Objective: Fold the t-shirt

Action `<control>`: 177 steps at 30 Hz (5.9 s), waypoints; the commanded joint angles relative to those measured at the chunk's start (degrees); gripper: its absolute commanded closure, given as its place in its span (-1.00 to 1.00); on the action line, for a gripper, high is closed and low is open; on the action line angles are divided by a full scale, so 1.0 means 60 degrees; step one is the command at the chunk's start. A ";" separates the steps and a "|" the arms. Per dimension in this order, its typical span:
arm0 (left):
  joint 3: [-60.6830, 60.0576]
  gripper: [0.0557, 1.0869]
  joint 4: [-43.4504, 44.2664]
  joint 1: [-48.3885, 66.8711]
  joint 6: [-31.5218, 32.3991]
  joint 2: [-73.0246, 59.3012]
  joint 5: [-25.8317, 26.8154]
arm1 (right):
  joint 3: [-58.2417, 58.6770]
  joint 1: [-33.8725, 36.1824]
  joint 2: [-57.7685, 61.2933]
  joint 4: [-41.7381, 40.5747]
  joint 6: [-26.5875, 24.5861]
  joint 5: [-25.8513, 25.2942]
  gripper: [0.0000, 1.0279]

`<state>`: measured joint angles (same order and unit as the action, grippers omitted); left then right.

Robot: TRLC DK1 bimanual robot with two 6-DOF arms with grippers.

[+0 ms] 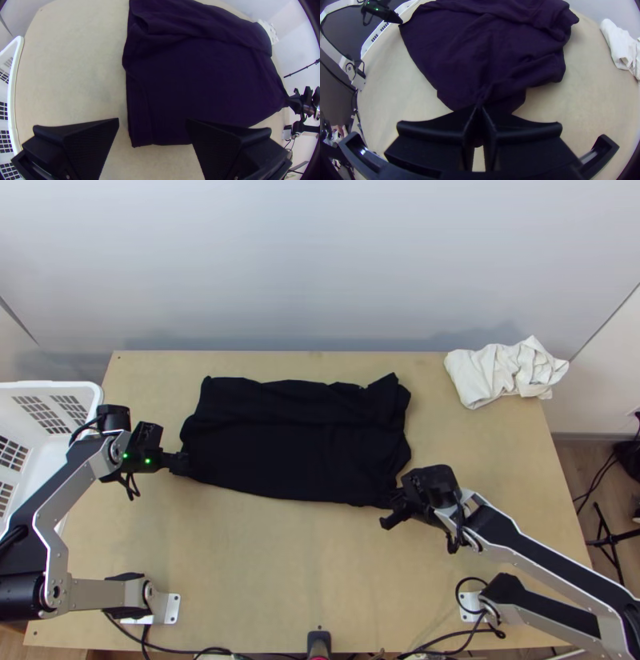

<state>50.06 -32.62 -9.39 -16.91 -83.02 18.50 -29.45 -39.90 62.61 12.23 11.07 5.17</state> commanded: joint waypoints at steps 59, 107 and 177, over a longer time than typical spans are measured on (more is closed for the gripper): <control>-0.0595 -0.90 0.0310 0.0085 0.0210 0.0551 -0.0007 | 0.0910 0.0996 0.1064 -0.2492 0.1597 0.1907 -0.87; -0.0551 -0.90 0.0339 0.0232 0.0415 0.0375 0.0007 | -0.0042 0.0615 0.0815 -0.1247 0.0836 0.0662 0.94; 0.6012 0.93 0.0383 0.0217 0.4092 -0.4239 0.0242 | -0.4613 0.4145 0.4301 -0.1350 -0.0292 0.2273 0.94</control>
<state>82.04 -31.33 -10.44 7.77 -102.13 22.35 -57.93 -16.53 83.29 7.40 11.00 19.55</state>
